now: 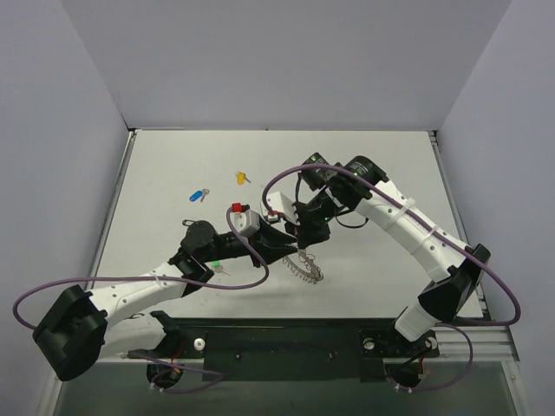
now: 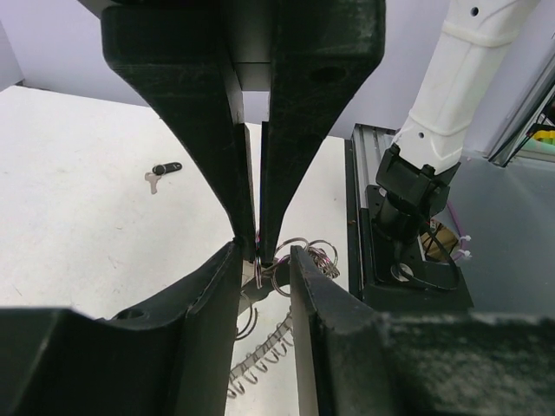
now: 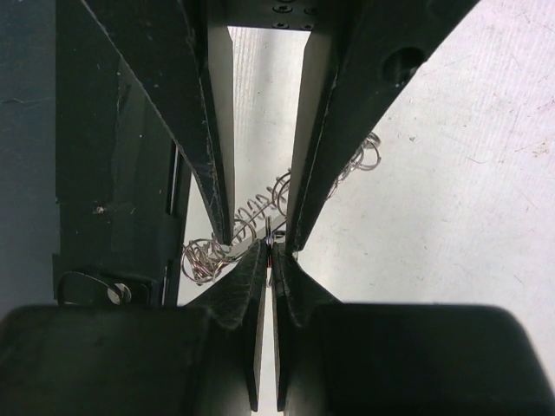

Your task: Put the keys on the keyring

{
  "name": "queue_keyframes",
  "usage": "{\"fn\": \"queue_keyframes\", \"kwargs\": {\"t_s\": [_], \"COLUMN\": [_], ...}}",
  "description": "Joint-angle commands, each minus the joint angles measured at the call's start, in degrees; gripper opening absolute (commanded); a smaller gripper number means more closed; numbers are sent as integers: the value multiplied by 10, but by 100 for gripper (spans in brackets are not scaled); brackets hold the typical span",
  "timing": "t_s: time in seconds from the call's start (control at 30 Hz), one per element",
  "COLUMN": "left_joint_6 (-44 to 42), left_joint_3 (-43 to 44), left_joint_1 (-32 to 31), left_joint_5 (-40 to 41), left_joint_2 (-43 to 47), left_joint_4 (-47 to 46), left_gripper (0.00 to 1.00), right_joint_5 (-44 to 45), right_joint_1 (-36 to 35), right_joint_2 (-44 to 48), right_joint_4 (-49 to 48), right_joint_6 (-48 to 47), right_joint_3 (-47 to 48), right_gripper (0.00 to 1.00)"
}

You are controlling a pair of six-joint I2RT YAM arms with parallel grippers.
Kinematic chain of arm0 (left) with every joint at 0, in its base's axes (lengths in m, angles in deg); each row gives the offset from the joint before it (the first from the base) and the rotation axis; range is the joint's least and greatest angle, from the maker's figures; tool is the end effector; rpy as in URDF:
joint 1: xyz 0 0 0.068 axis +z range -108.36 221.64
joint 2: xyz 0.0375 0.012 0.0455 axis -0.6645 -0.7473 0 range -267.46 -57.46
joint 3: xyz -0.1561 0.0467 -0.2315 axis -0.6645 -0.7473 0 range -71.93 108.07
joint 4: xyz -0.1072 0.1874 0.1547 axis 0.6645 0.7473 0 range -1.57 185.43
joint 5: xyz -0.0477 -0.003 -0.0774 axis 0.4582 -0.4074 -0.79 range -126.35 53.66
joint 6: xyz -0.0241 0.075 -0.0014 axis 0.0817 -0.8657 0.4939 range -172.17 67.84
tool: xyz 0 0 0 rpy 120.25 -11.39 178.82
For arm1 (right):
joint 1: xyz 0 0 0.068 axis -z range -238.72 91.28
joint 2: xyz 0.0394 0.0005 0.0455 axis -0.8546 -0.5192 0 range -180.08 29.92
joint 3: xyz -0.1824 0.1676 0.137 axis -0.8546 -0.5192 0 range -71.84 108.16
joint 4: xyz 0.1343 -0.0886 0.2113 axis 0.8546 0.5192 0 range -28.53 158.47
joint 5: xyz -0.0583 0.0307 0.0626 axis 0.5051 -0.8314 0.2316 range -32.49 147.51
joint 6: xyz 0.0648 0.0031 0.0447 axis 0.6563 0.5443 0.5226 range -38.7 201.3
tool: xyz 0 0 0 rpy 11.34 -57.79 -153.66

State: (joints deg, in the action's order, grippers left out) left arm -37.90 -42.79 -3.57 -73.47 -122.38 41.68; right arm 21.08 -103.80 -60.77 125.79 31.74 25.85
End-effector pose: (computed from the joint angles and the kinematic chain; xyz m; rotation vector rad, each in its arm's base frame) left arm 0.1588 -0.2180 0.2894 0.9473 1.2290 -1.2835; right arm 0.2067 0.2640 0.3700 -1.9578 1.4845 0.7760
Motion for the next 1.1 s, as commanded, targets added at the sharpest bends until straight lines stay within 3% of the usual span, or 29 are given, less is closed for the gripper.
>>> {"fn": "queue_keyframes", "kwargs": {"t_s": [0.0, 0.67, 1.07], "left_joint_6": [-17, -58, -59], "left_joint_3": [28, 28, 37], "left_joint_1": [-7, -11, -10], "left_joint_5": [8, 28, 19], "left_joint_2": [-5, 8, -1], "left_joint_4": [2, 58, 58], "left_gripper": [37, 35, 26], "right_joint_5": [-15, -25, -31], "right_joint_1": [-1, 5, 6], "right_joint_2": [-2, 4, 2], "right_joint_4": [10, 7, 4], "right_joint_6": [7, 14, 17], "right_joint_3": [20, 18, 17], "right_gripper": [0, 0, 0]}}
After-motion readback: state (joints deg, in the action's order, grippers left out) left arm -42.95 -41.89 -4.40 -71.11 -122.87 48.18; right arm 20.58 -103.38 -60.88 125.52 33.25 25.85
